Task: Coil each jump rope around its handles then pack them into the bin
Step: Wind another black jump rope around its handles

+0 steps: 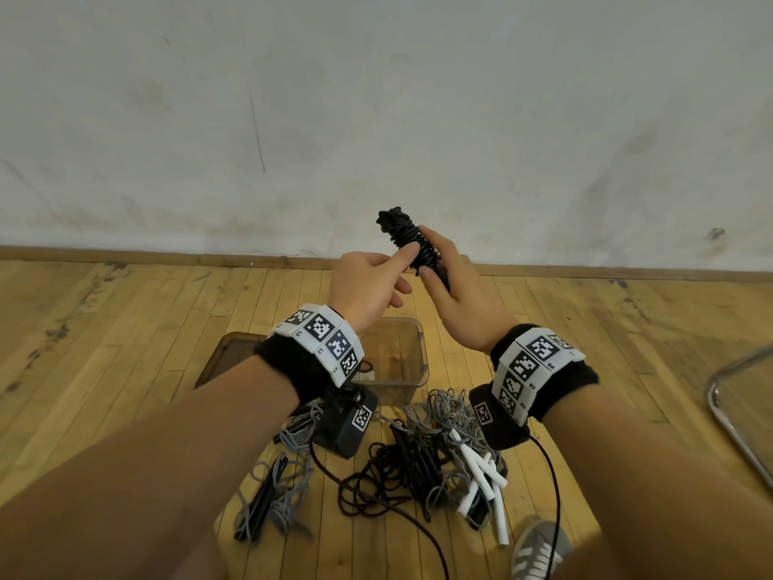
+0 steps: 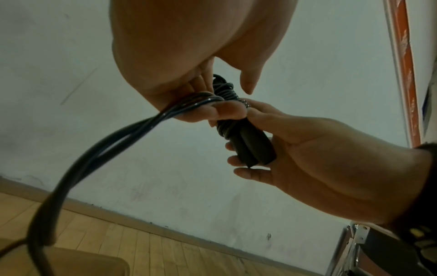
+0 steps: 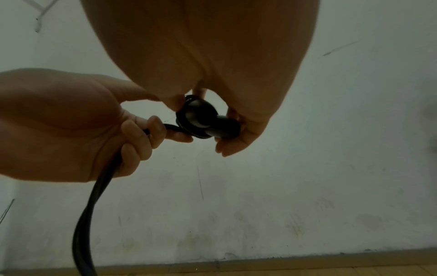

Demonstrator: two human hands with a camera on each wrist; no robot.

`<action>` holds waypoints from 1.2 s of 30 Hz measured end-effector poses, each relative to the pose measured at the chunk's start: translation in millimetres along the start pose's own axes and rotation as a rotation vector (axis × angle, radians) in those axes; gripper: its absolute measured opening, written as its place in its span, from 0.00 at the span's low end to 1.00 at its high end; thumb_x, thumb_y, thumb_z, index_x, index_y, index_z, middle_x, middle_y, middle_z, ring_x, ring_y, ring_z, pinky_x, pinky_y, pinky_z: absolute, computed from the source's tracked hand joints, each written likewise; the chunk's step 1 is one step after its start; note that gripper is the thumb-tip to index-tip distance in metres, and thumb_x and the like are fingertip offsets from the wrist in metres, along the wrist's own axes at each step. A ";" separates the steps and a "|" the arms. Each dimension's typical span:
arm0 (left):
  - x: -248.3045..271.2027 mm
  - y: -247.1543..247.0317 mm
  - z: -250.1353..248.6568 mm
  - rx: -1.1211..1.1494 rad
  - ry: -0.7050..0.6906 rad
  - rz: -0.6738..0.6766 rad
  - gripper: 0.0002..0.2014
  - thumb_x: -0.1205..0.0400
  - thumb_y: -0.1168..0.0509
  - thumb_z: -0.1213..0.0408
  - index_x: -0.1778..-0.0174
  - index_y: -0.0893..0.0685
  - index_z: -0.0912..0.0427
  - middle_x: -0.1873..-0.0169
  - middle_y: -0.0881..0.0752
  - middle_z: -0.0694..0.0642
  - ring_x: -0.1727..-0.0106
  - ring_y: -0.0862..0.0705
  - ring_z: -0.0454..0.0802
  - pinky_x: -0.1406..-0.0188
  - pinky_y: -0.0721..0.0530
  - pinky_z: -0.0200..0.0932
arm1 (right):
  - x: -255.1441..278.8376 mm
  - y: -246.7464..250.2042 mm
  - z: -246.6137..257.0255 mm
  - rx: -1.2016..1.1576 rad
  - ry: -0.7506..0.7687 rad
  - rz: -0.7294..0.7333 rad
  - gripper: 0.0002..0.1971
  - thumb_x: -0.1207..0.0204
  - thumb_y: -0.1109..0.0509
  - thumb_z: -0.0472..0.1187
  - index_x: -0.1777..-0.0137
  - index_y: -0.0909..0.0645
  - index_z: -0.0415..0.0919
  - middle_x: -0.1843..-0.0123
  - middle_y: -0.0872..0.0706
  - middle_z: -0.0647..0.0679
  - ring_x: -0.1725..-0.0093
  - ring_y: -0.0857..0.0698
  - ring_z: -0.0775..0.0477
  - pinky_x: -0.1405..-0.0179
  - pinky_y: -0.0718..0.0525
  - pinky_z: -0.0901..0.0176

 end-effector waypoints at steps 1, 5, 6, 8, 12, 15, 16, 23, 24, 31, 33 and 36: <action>0.3 0.4 -0.5 0.003 -0.004 -0.006 0.22 0.18 0.31 0.39 0.59 0.07 0.56 0.72 0.10 0.49 0.73 0.15 0.43 0.62 0.19 0.45 | -0.1 2.2 0.0 0.000 0.012 -0.018 0.29 0.13 0.41 0.54 0.13 0.44 0.63 0.38 0.18 0.44 0.40 0.19 0.45 0.40 0.16 0.39; -1.4 5.3 -3.6 0.007 -0.031 -0.052 0.28 0.21 0.30 0.35 0.70 0.13 0.60 0.77 0.16 0.51 0.75 0.18 0.45 0.62 0.17 0.45 | 2.8 11.8 4.4 -0.084 -0.032 -0.073 0.41 0.23 0.28 0.61 0.13 0.42 0.62 0.37 0.19 0.48 0.45 0.14 0.46 0.47 0.11 0.48; -1.8 5.8 -4.4 0.017 -0.037 -0.053 0.29 0.21 0.30 0.35 0.72 0.14 0.60 0.77 0.17 0.53 0.75 0.19 0.46 0.63 0.18 0.44 | 2.7 14.6 2.1 -0.147 -0.081 -0.092 0.43 0.24 0.23 0.58 0.13 0.41 0.60 0.38 0.19 0.49 0.48 0.12 0.48 0.51 0.10 0.52; -2.9 5.3 -3.7 0.080 -0.028 -0.042 0.28 0.19 0.31 0.37 0.72 0.15 0.60 0.76 0.18 0.54 0.75 0.21 0.46 0.65 0.20 0.43 | 3.1 18.8 -2.6 -0.273 -0.169 -0.118 0.43 0.25 0.19 0.50 0.14 0.37 0.55 0.41 0.16 0.48 0.53 0.11 0.52 0.57 0.11 0.60; -4.1 -3.9 1.5 0.227 0.027 0.018 0.23 0.15 0.31 0.45 0.68 0.15 0.59 0.73 0.18 0.52 0.76 0.24 0.44 0.70 0.24 0.38 | 7.0 9.2 -6.6 -0.637 -0.309 -0.019 0.28 0.18 0.26 0.39 0.20 0.28 0.46 0.42 0.09 0.37 0.53 0.07 0.41 0.52 0.07 0.50; -4.6 -7.7 8.1 0.250 0.066 0.037 0.21 0.15 0.30 0.46 0.65 0.14 0.60 0.72 0.17 0.52 0.75 0.22 0.45 0.70 0.23 0.38 | 8.6 6.9 -2.4 -0.624 -0.275 0.048 0.21 0.15 0.30 0.37 0.23 0.25 0.42 0.45 0.08 0.34 0.52 0.06 0.37 0.52 0.07 0.50; -4.7 -7.6 9.6 0.249 0.079 0.040 0.21 0.16 0.30 0.46 0.64 0.13 0.61 0.72 0.16 0.51 0.75 0.22 0.44 0.71 0.22 0.38 | 8.3 8.8 -2.8 -0.606 -0.264 0.048 0.22 0.15 0.29 0.37 0.23 0.25 0.41 0.45 0.08 0.34 0.53 0.06 0.38 0.52 0.07 0.51; -9.1 -0.6 14.7 0.162 0.086 0.037 0.15 0.19 0.25 0.50 0.56 0.06 0.60 0.78 0.21 0.45 0.78 0.28 0.42 0.73 0.28 0.36 | 8.7 23.3 -8.1 -0.304 -0.157 0.017 0.30 0.17 0.27 0.37 0.18 0.32 0.49 0.44 0.10 0.43 0.57 0.06 0.44 0.52 0.07 0.49; -9.1 0.1 15.4 0.149 0.088 0.028 0.15 0.19 0.24 0.49 0.56 0.07 0.60 0.79 0.21 0.44 0.78 0.28 0.42 0.73 0.28 0.36 | 8.8 25.1 -8.2 -0.247 -0.140 0.002 0.31 0.17 0.27 0.39 0.17 0.34 0.50 0.42 0.10 0.45 0.58 0.06 0.47 0.52 0.07 0.52; -6.2 -1.7 13.6 0.097 0.053 -0.018 0.11 0.18 0.25 0.56 0.57 0.06 0.60 0.76 0.17 0.46 0.76 0.24 0.41 0.69 0.24 0.38 | 4.8 30.2 -12.1 0.035 -0.105 -0.075 0.33 0.16 0.28 0.45 0.13 0.37 0.51 0.41 0.12 0.53 0.62 0.10 0.63 0.64 0.17 0.76; -5.1 -6.1 11.3 0.125 0.067 0.002 0.11 0.17 0.27 0.58 0.55 0.06 0.61 0.73 0.15 0.48 0.75 0.22 0.42 0.69 0.23 0.38 | 3.3 30.3 -12.2 0.108 -0.096 -0.092 0.34 0.15 0.29 0.46 0.13 0.39 0.52 0.43 0.13 0.54 0.62 0.11 0.62 0.64 0.16 0.75; -1.8 -10.2 8.2 0.201 0.096 0.014 0.14 0.15 0.30 0.54 0.53 0.07 0.62 0.71 0.13 0.51 0.74 0.20 0.43 0.71 0.22 0.36 | -0.3 28.8 -14.4 0.184 -0.061 -0.110 0.33 0.15 0.30 0.47 0.14 0.41 0.55 0.40 0.12 0.49 0.56 0.10 0.51 0.54 0.10 0.54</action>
Point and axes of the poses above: each hand's wrist, its own x-axis away from the middle knuckle, its own y-axis out of the back of the hand, z = x × y, the point moved 9 cm from there along -x, towards the middle knuckle
